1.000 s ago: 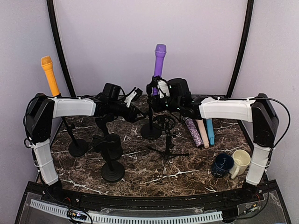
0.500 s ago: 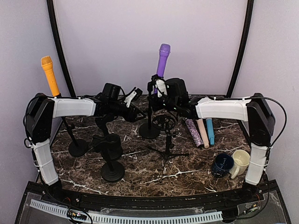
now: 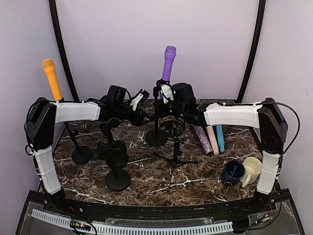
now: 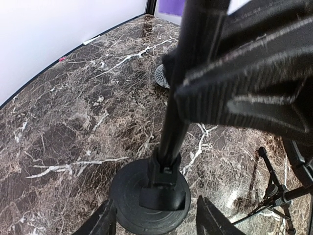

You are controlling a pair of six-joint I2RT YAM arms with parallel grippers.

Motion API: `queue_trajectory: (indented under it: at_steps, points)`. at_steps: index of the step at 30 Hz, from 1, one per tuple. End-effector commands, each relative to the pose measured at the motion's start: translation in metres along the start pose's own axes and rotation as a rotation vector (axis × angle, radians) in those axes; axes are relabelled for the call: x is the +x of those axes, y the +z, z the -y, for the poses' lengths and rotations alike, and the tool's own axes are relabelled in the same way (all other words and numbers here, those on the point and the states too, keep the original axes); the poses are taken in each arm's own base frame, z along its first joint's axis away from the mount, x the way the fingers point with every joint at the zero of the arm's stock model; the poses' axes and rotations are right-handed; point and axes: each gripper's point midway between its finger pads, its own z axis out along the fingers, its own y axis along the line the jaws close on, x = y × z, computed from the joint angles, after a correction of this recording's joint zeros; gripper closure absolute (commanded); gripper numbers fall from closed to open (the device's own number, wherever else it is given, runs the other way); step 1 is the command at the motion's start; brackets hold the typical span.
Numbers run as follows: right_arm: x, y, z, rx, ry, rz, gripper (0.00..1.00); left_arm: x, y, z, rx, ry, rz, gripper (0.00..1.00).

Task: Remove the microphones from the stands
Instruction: Hold the microphone stand with the microphone at the center of the board, then unscrew the microphone stand with the microphone at the center of the board.

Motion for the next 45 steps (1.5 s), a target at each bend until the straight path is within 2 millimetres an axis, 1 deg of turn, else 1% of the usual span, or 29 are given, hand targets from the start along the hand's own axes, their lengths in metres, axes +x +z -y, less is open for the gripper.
queue_trajectory:
  at_steps: [1, 4, 8, 11, 15, 23, 31, 38, 40, 42, 45]
  points:
    - [-0.018, -0.007, -0.011, -0.003, -0.029, 0.075, 1.0, -0.019, -0.006, 0.0, 0.003, 0.029, 0.03, 0.42]
    - [-0.013, -0.008, -0.014, 0.005, -0.04, 0.066, 1.0, -0.017, -0.003, 0.0, 0.007, 0.035, 0.024, 0.42]
    - [-0.013, -0.008, -0.017, 0.009, -0.041, 0.065, 1.0, -0.01, 0.001, 0.001, 0.01, 0.058, 0.0, 0.42]
    - [-0.014, -0.008, -0.017, 0.012, -0.042, 0.067, 1.0, -0.004, 0.005, 0.0, 0.003, 0.072, -0.017, 0.44]
    - [-0.015, -0.008, -0.016, 0.019, -0.044, 0.07, 1.0, -0.001, 0.007, -0.002, -0.003, 0.075, -0.025, 0.48]
    - [-0.015, -0.008, -0.017, 0.022, -0.046, 0.07, 1.0, -0.005, 0.009, 0.002, 0.015, 0.077, -0.009, 0.52]
    - [-0.014, -0.009, -0.018, 0.024, -0.055, 0.07, 1.0, -0.005, 0.012, 0.003, 0.023, 0.078, -0.013, 0.55]
    - [-0.014, -0.01, -0.022, 0.024, -0.071, 0.071, 1.0, -0.008, 0.011, 0.003, 0.024, 0.078, -0.01, 0.63]
    - [-0.014, -0.01, -0.023, 0.025, -0.078, 0.072, 1.0, -0.008, 0.012, 0.003, 0.021, 0.076, -0.012, 0.64]
    - [-0.015, -0.011, -0.025, 0.022, -0.086, 0.073, 1.0, -0.008, 0.012, 0.002, 0.019, 0.078, -0.012, 0.62]
    - [-0.015, -0.011, -0.026, 0.025, -0.096, 0.072, 1.0, -0.01, 0.012, 0.002, 0.019, 0.08, -0.01, 0.58]
